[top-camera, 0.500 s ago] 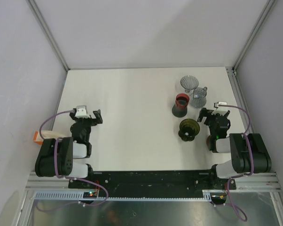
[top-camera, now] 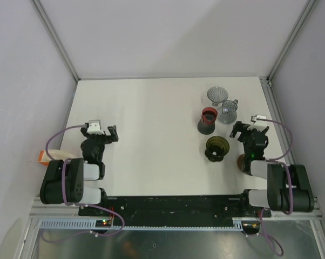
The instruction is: Place the coffee filter in the dripper
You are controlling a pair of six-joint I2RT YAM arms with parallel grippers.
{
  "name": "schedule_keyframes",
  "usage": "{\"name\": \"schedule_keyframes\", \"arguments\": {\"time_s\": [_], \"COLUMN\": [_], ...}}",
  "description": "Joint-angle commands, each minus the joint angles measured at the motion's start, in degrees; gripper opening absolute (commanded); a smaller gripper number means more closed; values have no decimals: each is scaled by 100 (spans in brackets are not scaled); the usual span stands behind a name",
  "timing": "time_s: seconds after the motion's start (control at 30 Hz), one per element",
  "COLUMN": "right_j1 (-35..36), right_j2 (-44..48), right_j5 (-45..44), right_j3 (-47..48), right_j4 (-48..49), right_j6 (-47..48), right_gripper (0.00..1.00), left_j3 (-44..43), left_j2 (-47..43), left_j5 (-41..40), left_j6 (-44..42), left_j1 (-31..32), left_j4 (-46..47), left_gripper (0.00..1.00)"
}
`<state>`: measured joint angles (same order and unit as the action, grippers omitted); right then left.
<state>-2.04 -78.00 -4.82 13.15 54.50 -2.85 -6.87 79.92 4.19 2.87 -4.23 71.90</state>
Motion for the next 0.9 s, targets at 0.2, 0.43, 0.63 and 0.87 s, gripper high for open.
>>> {"name": "schedule_keyframes", "arguments": {"time_s": [0.2, 0.43, 0.63, 0.87], "right_j1": [-425, -197, 178, 189], "right_j2": [1671, 917, -662, -3072], "right_j5": [501, 840, 592, 697], "right_j3": [1643, 3889, 6224, 9167], "right_j4": [-3313, -5517, -7086, -9206], "right_j6": [-963, -949, -390, 56], "right_gripper": [88, 71, 73, 70], "left_j3": [-1199, -2543, -4162, -4482], "left_j2": [-522, -763, -689, -982], "left_j5": [867, 1658, 1846, 1664], "left_j6": [-525, -1061, -1467, -1519], "left_j1": [43, 98, 106, 108], "left_j4": [-2059, -4454, -7036, -7754], "left_gripper": [100, 100, 100, 100]}}
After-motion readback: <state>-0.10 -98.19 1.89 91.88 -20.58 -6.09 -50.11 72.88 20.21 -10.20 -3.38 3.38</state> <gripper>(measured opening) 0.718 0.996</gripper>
